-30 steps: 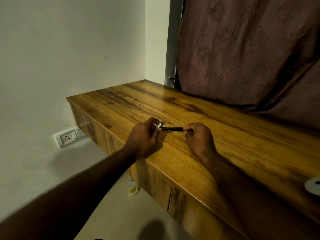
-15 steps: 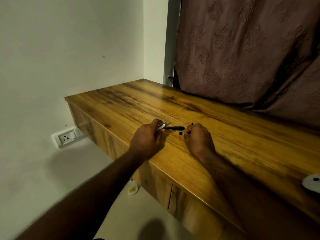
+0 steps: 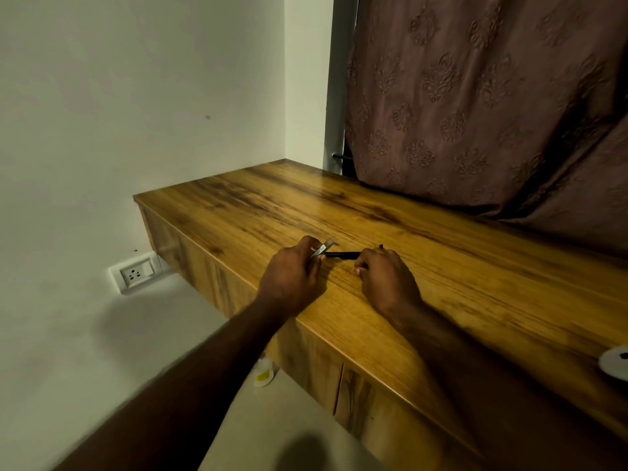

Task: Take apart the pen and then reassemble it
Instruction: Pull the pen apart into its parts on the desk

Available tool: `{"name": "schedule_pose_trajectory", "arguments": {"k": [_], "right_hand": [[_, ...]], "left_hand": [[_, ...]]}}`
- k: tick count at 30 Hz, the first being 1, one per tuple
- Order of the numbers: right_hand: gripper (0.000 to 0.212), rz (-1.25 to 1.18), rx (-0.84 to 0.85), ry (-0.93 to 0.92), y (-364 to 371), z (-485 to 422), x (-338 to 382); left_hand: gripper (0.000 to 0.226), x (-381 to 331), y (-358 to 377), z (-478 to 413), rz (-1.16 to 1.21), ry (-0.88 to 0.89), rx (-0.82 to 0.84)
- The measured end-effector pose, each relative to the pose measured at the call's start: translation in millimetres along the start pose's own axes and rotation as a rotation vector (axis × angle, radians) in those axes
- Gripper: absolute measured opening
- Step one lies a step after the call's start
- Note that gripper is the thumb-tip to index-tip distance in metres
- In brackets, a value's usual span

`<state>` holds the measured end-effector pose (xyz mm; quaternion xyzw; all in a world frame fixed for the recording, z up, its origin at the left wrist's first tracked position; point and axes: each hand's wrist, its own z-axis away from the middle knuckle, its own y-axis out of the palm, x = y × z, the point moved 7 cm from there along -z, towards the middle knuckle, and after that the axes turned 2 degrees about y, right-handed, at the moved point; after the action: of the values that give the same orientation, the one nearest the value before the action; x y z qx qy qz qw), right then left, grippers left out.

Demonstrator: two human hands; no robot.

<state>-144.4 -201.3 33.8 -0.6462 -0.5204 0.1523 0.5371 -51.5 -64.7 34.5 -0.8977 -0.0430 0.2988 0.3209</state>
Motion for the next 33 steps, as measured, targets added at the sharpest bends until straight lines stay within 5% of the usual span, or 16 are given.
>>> {"name": "schedule_pose_trajectory", "arguments": {"k": [5, 13, 16, 22, 27, 33], "right_hand": [[0.012, 0.063, 0.043, -0.137, -1, 5, 15], [0.011, -0.043, 0.088, -0.091, -8, 14, 25], [0.014, -0.225, 0.074, -0.058, -8, 16, 22], [0.019, -1.023, 0.031, 0.239, -12, 12, 3], [0.018, -1.189, -0.026, 0.262, -16, 12, 2], [0.018, -1.246, -0.024, 0.278, -9, 12, 2]], "left_hand": [[0.018, -1, 0, 0, -0.007, 0.010, -0.004], [0.022, -1, -1, 1, -0.023, 0.024, -0.023], [0.028, -3, -2, 1, -0.023, 0.043, -0.017], [0.024, -8, -2, 1, -0.045, 0.077, -0.007], [0.014, -15, 1, 1, -0.117, 0.142, 0.031], [0.030, -24, -2, 4, -0.118, 0.222, 0.021]]}}
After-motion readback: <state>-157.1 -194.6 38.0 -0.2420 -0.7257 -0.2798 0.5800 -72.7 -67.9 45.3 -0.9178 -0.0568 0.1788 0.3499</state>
